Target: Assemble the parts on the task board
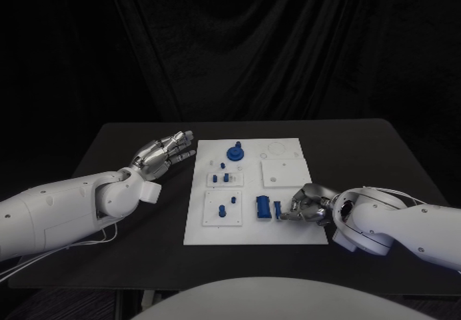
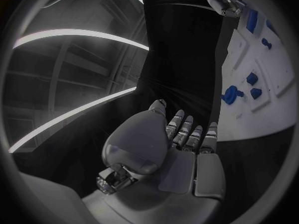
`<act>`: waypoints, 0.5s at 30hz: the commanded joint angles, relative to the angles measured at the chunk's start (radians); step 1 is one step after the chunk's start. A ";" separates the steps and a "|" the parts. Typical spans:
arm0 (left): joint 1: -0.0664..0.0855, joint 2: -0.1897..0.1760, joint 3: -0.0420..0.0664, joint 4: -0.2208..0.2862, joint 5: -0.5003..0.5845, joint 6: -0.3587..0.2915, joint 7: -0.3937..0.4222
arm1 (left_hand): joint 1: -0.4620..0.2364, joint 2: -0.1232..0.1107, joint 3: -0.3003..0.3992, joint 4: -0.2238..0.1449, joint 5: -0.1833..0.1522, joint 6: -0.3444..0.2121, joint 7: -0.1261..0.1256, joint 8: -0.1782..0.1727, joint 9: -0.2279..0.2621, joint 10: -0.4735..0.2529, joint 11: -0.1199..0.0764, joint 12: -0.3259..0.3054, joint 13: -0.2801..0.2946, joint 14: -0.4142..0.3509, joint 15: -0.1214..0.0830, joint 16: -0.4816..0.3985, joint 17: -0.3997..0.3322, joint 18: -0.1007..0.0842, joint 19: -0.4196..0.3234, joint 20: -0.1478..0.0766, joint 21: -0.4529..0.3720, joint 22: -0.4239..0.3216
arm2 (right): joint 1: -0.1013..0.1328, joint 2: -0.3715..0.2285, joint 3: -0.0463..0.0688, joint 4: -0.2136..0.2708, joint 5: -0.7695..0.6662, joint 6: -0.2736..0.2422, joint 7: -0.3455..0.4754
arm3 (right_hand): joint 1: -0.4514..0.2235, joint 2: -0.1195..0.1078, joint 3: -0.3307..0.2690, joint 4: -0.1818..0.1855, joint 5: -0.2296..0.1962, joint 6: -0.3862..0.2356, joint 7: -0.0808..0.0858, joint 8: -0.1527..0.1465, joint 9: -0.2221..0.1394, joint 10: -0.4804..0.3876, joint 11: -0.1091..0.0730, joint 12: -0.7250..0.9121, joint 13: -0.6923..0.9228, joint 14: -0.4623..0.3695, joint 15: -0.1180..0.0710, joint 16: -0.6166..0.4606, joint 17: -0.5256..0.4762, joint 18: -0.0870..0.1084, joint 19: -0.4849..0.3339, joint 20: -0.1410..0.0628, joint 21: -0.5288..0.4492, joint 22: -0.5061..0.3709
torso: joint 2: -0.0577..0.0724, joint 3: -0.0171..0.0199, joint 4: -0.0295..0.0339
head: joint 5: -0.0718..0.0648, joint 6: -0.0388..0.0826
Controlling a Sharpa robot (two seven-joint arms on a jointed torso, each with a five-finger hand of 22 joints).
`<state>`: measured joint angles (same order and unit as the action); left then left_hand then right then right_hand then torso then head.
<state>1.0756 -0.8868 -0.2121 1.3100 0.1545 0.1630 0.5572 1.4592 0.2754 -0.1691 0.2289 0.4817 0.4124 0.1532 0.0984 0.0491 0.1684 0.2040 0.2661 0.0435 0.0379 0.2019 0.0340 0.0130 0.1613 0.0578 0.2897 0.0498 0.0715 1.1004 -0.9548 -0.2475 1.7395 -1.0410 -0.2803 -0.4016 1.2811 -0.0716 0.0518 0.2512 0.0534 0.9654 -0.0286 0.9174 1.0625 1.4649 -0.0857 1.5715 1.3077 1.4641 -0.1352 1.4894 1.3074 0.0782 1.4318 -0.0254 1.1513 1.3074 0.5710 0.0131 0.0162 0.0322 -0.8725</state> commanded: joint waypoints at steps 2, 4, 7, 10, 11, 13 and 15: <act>-0.001 -0.017 0.001 0.032 -0.022 -0.025 0.045 | 0.002 -0.003 -0.005 -0.003 0.003 0.013 0.053 0.006 0.002 0.007 0.007 0.001 0.002 0.002 0.004 0.002 0.001 -0.005 0.005 0.003 0.003 -0.001 | 0.025 -0.028 0.001 0.027 -0.006 -0.247 0.143 | -0.027 0.013 0.002 0.039 0.008 -0.035 -0.005 -0.073 -0.057 0.106 -0.009 -0.001 0.263 0.074 -0.007 0.005 0.091 0.001 0.013 0.000 0.020 0.158 | 0.000 0.0002 -0.0008 | 0.008 0.000; 0.001 -0.026 0.001 0.048 -0.039 -0.045 0.058 | -0.004 -0.001 -0.009 0.005 -0.002 0.016 0.054 0.007 0.002 0.010 0.007 0.002 0.002 0.003 0.003 0.003 0.001 -0.006 0.005 0.002 0.003 -0.001 | 0.047 -0.036 0.001 0.032 0.008 -0.319 0.206 | -0.062 0.030 0.004 0.040 0.094 -0.028 -0.004 -0.112 -0.087 0.106 -0.008 -0.001 0.263 0.072 -0.005 -0.002 0.079 0.004 0.009 0.000 0.007 0.155 | -0.001 0.0001 -0.0011 | 0.008 0.000; 0.006 -0.037 0.001 0.081 -0.061 -0.118 0.080 | -0.022 0.000 -0.022 0.034 -0.012 0.040 0.053 0.015 0.004 0.024 0.007 0.012 0.002 0.005 0.005 0.006 0.002 -0.009 -0.013 0.000 -0.010 -0.017 | 0.088 -0.045 0.001 0.037 0.067 -0.409 0.332 | -0.052 0.059 0.029 0.042 0.192 -0.042 0.006 -0.172 -0.131 0.106 0.002 -0.001 0.263 0.037 0.004 -0.070 -0.043 0.022 -0.037 0.007 -0.103 0.126 | -0.003 0.0000 -0.0014 | 0.013 0.000; 0.013 -0.050 0.001 0.118 -0.072 -0.178 0.096 | -0.026 0.004 -0.027 0.058 -0.009 0.076 0.056 0.025 0.007 0.037 0.006 0.016 0.002 0.012 0.000 0.016 0.005 -0.010 -0.018 -0.007 -0.013 -0.020 | 0.120 -0.043 0.001 0.035 0.145 -0.484 0.449 | -0.017 0.071 0.064 0.041 0.227 -0.059 0.031 -0.235 -0.188 0.030 0.029 -0.066 0.181 -0.041 0.031 -0.193 -0.226 0.057 -0.150 0.034 -0.351 0.059 | -0.007 -0.0001 -0.0012 | 0.018 0.000; 0.015 -0.055 0.001 0.135 -0.075 -0.192 0.103 | -0.028 0.006 -0.028 0.062 -0.010 0.078 0.058 0.025 0.006 0.036 0.005 0.014 0.001 0.010 -0.001 0.015 0.004 -0.011 -0.018 -0.009 -0.013 -0.019 | 0.132 -0.040 0.001 0.030 0.183 -0.505 0.500 | -0.014 0.072 0.071 0.041 0.238 -0.069 0.038 -0.252 -0.203 0.000 0.036 -0.093 0.151 -0.065 0.038 -0.232 -0.280 0.065 -0.177 0.040 -0.413 0.040 | -0.010 0.0001 -0.0007 | 0.017 0.000; 0.021 -0.063 0.001 0.164 -0.079 -0.203 0.116 | -0.035 0.010 -0.031 0.064 -0.017 0.075 0.058 0.022 0.005 0.029 0.003 0.006 0.000 0.003 -0.005 0.011 0.003 -0.011 -0.019 -0.013 -0.013 -0.020 | 0.148 -0.036 0.001 0.020 0.256 -0.533 0.592 | -0.008 0.061 0.091 0.041 0.259 -0.092 0.065 -0.309 -0.263 -0.155 0.063 -0.238 -0.003 -0.178 0.065 -0.410 -0.502 0.096 -0.290 0.066 -0.672 -0.045 | -0.020 0.0014 -0.0015 | 0.020 0.000; 0.029 -0.066 0.001 0.190 -0.082 -0.206 0.134 | -0.059 0.015 -0.039 0.066 -0.040 0.058 0.052 0.012 0.002 0.008 -0.010 -0.015 -0.003 -0.006 -0.014 0.006 0.001 -0.007 -0.021 -0.017 -0.014 -0.021 | 0.158 -0.030 0.001 0.006 0.341 -0.543 0.696 | -0.023 0.054 0.106 0.040 0.274 -0.140 0.102 -0.363 -0.321 -0.363 0.097 -0.448 -0.209 -0.304 0.102 -0.608 -0.703 0.093 -0.338 0.097 -0.755 -0.093 | -0.031 0.0033 -0.0060 | 0.032 0.000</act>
<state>1.0977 -0.9540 -0.2122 1.4857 0.0992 0.0169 0.6231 1.4080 0.2894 -0.2039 0.2944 0.4475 0.4765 0.1589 0.1151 0.0530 0.1852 0.1961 0.2574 0.0419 0.0341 0.1908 0.0462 0.0156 0.1616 0.0375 0.2774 0.0421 0.0516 1.2555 -0.9853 -0.2468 1.7521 -0.8670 -0.7096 0.0563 1.2673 -0.0118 0.1542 0.2910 0.3232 0.8413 0.0653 0.5697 0.7563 1.1581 0.0039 1.1791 1.1478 1.1908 -0.0428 0.9286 0.6518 0.1647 1.1080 0.0644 0.4212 1.2256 0.5557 0.0138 0.0145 0.0556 -0.8725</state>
